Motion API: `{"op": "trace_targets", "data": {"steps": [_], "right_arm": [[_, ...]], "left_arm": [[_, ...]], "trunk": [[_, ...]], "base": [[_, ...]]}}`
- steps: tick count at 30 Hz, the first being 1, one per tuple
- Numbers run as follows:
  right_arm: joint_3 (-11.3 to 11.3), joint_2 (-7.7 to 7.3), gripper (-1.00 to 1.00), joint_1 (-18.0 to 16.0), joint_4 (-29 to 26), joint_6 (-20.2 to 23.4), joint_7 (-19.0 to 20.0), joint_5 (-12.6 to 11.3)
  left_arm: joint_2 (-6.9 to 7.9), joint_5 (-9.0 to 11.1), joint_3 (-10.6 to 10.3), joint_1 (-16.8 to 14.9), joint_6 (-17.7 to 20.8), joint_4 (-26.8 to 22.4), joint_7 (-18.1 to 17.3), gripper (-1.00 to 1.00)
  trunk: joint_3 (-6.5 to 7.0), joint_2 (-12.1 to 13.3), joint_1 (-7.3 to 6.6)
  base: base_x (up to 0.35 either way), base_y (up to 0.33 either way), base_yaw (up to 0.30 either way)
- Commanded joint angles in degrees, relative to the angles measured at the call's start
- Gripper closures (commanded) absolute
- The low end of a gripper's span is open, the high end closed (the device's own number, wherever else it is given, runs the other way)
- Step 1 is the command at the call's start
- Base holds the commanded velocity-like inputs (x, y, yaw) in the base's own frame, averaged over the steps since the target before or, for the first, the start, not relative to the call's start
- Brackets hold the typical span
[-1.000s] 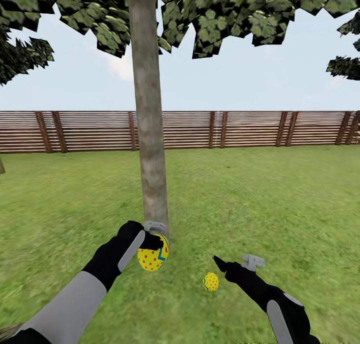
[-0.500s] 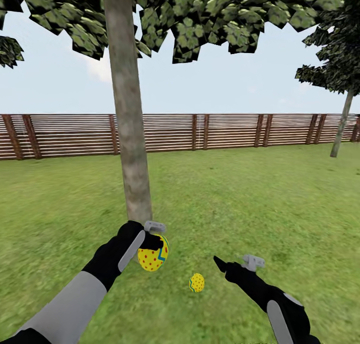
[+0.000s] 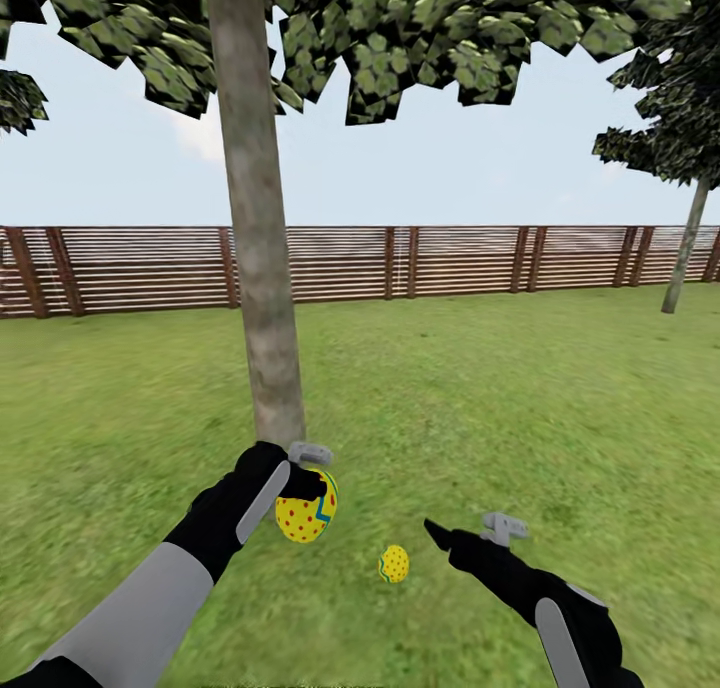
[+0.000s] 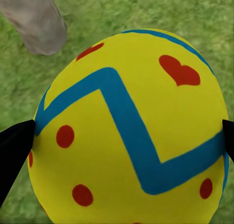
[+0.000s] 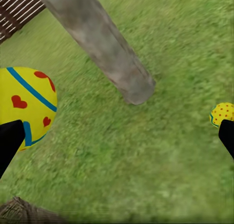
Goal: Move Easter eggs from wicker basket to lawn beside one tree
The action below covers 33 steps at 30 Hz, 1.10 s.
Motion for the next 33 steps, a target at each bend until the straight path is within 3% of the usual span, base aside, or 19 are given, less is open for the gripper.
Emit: {"op": "trace_targets", "data": {"steps": [1,5,8,16,33], "right_arm": [[-0.2,0.06,-1.0,0.0,-0.1,0.7,0.3,0.0],[-0.2,0.07,-1.0,0.0,-0.1,1.4,0.3,-0.3],[-0.2,-0.06,-1.0,0.0,0.1,1.5,0.3,-2.3],[-0.2,-0.11,-1.0,0.0,0.3,1.4,0.3,-2.7],[-0.2,-0.2,-1.0,0.0,0.7,1.1,0.4,-2.4]], "left_arm": [[-0.01,0.6,-0.1,-0.1,0.1,0.0,0.6,1.0],[-0.01,0.6,-0.1,-0.1,0.1,0.0,0.6,1.0],[0.01,0.6,-0.7,-0.1,0.1,0.0,0.6,1.0],[0.04,0.8,-1.2,-0.1,0.0,0.0,0.5,1.0],[0.0,0.6,-2.6,-0.1,0.0,0.1,0.7,1.0]], "trunk": [[0.0,0.3,-0.21],[0.61,1.9,-1.08],[0.6,1.9,-1.08],[0.59,1.9,-1.08],[0.59,1.9,-1.08]], "base": [[0.0,0.0,0.138],[0.0,0.0,0.054],[0.0,0.0,0.006],[0.029,0.0,0.0],[0.291,-0.102,-0.157]]}}
